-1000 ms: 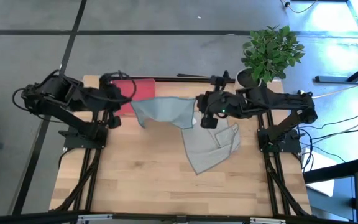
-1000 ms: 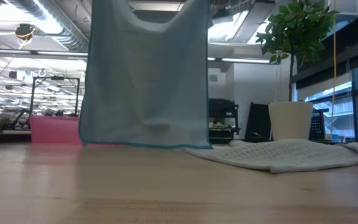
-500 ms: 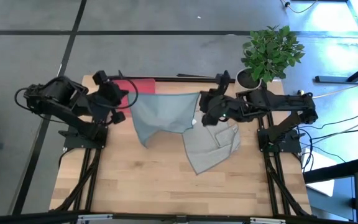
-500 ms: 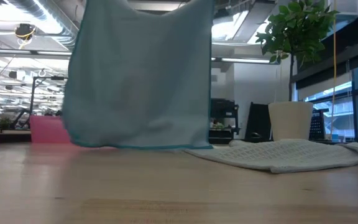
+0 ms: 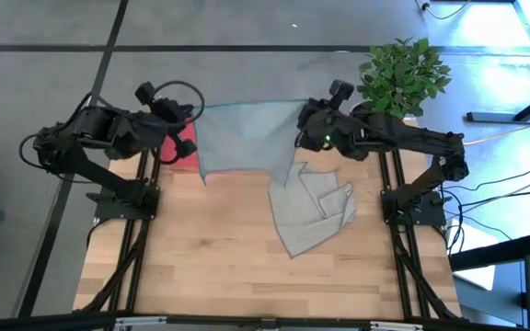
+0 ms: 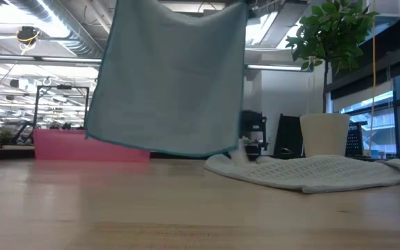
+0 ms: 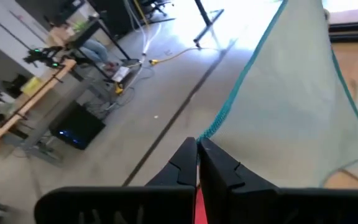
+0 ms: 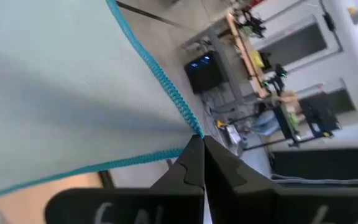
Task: Roll microfiber towels into tight, uniform cylinder then place into a basket
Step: Fold the blue towel
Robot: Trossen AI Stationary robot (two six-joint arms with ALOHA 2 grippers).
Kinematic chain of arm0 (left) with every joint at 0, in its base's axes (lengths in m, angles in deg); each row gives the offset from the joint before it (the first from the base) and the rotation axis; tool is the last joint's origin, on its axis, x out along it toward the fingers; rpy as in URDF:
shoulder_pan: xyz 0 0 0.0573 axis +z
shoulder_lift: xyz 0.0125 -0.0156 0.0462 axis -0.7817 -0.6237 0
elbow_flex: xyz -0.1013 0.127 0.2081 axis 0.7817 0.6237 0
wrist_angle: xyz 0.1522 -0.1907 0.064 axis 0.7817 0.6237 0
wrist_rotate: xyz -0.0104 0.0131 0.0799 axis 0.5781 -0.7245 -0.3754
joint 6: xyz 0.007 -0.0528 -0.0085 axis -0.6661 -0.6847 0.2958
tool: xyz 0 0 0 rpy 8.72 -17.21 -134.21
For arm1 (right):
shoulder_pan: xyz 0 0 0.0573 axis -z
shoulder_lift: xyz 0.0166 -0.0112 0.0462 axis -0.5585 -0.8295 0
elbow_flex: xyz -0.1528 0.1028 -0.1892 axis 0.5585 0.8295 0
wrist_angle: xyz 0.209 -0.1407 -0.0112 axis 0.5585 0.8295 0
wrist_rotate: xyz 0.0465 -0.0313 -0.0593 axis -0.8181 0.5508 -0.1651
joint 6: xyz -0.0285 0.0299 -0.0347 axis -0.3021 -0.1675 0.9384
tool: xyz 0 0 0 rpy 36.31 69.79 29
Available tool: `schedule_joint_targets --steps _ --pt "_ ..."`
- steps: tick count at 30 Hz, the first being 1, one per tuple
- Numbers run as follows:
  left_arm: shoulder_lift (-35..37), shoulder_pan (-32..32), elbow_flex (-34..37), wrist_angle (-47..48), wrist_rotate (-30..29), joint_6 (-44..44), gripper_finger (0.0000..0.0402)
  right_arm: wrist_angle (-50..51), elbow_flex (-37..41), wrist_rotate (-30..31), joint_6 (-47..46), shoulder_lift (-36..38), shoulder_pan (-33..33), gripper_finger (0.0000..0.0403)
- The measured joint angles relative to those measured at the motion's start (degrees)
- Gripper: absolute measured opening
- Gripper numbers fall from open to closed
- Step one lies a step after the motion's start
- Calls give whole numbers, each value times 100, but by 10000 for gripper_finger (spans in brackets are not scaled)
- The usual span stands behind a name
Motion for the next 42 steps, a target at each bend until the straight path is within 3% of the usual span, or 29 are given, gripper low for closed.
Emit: schedule_joint_targets --steps 8,17,25,34,42 --pt "0 269 0 -70 574 296 0 -234 0 98 205 0 223 0" --pt "-62 144 0 514 2182 -153 0 992 -2 -1173 -940 0 64 0" --pt "-303 -246 0 1038 2435 -641 0 1971 -2 -1477 -1959 0 -294 0" --pt "-615 -821 0 1170 3013 -1144 0 2114 14 -2264 -2555 0 -890 0" --pt "-960 -1667 21 1268 3248 -2006 0 2086 830 -2935 -2846 0 -1532 0"
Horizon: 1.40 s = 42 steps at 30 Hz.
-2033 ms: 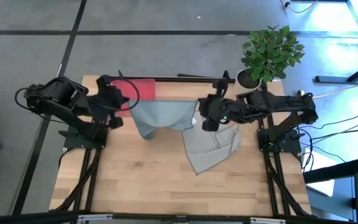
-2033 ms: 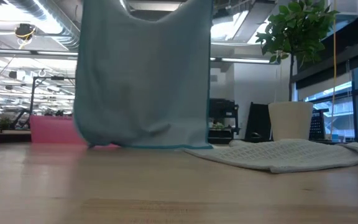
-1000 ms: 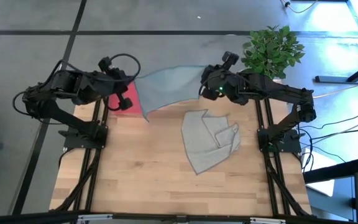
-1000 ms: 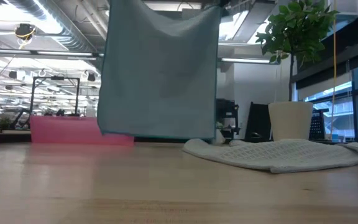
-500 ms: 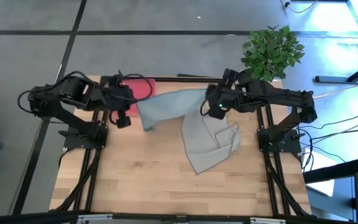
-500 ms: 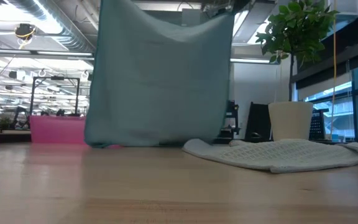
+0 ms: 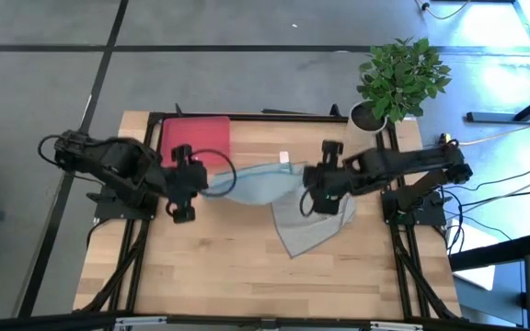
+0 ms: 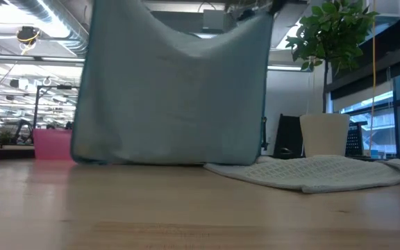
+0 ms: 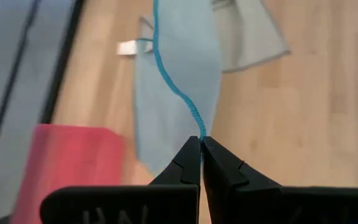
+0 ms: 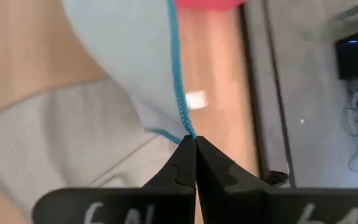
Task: Roll microfiber towels into tight, uniform cylinder then place into a basket
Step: Fold the blue towel
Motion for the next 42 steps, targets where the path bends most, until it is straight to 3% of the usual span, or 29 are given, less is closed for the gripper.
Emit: schedule_joint_targets --steps 5,11,26,37,42 --pt "-164 -527 353 -12 1 -622 0 -314 771 -158 -17 -7 -330 0" --pt "-290 -1068 1080 -481 16 -1254 0 -1428 1498 -432 39 -2 -602 0" --pt "-293 -2331 3342 -2871 179 -3206 0 -3871 3227 -875 -284 -4 -1147 0" --pt "-292 -2892 4387 -4250 194 -4594 0 -5548 4129 -1959 -615 -4 -1255 0" --pt "-292 -3067 4758 -5005 450 -4844 0 -5612 4302 -2114 -999 -4 -1285 0"
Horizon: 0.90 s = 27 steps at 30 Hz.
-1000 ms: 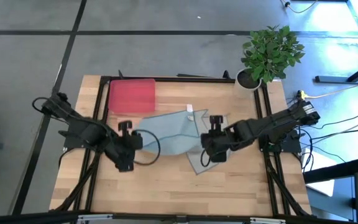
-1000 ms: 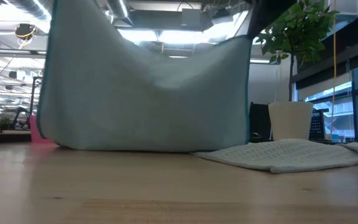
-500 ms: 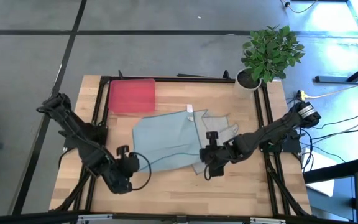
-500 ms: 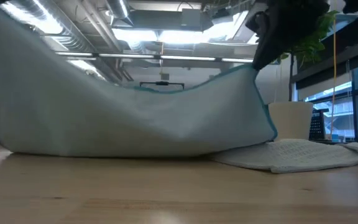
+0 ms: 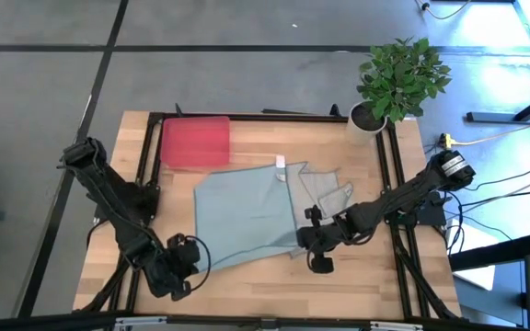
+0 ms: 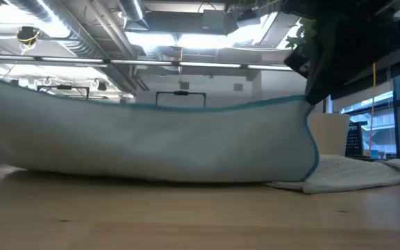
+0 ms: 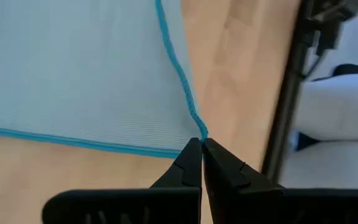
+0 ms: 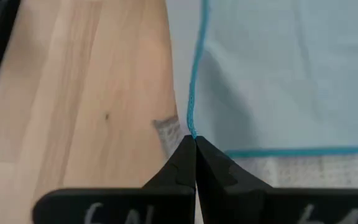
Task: Roll microfiber towels into tight, uniform cylinder then place into a basket
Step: Fold the blue towel
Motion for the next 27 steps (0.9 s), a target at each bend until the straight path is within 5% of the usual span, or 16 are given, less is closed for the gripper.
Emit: schedule_joint_targets --steps 11,27 --pt "2 261 103 1273 -415 -91 0 -65 -50 940 726 0 586 0" --pt "2 1166 103 2891 -1370 -848 0 -60 -49 1463 1144 -98 2091 0"
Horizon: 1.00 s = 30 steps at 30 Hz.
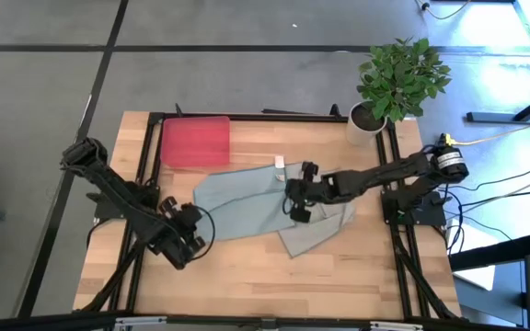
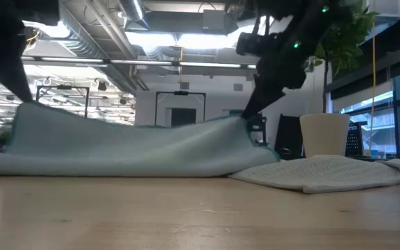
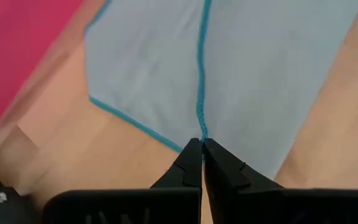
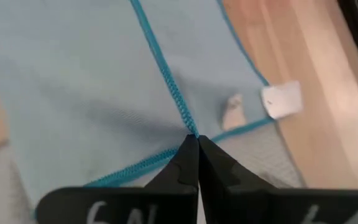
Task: Roll microfiber towels into tight, uniform cylinder then place into a basket
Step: Fold the blue towel
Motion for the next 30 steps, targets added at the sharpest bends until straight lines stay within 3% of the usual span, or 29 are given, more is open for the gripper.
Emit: schedule_joint_targets --steps 9,15,30 --pt "0 530 366 28 -65 48 0 -160 -2 99 406 -64 530 0" --pt "0 880 593 29 -415 48 0 -287 -2 106 507 -195 830 0" --pt "4 1782 621 128 -587 352 0 -694 60 -7 954 -231 1362 0"
